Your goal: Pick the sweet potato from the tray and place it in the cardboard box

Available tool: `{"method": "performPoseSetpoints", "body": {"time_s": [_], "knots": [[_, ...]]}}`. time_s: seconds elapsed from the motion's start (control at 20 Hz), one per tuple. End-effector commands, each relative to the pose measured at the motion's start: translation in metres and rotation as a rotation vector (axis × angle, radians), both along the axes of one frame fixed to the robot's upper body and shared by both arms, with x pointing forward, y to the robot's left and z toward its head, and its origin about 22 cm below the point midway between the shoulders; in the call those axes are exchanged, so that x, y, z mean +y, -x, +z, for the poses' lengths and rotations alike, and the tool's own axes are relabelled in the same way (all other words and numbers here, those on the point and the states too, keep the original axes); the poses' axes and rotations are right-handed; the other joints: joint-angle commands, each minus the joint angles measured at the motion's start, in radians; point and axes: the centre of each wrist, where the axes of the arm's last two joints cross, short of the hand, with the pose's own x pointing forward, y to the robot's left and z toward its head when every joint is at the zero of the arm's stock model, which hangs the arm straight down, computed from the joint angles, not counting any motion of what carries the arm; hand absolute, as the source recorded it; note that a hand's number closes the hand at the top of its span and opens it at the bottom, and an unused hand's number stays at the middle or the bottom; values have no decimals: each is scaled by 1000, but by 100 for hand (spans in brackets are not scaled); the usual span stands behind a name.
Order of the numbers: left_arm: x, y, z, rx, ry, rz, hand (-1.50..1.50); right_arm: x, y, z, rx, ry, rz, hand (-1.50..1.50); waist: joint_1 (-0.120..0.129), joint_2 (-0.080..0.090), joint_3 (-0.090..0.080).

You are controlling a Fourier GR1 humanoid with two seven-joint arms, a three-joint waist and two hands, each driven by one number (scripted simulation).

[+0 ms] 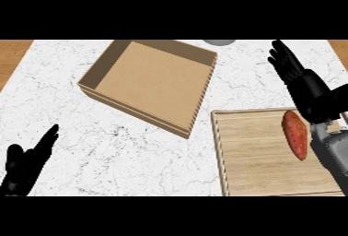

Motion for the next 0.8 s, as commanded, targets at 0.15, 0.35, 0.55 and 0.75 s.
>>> {"method": "performPoseSetpoints", "body": {"time_s": [0.15,0.35,0.55,0.75], "knots": [[4,3,38,-176,-110,45,0,-20,-12,27,-147,-199,-29,-150,-30,-10,-6],[0,0,44,-244,-112,40,0,-90,-6,15,-86,309,-346,150,-52,0,-17],[-56,-19,36,-306,-86,6,0,-84,-1,-39,-88,-136,-553,-150,-33,6,-6],[-61,-38,38,-308,-97,-6,0,-135,9,-35,-127,-14,-458,-150,-5,3,-9]]}}
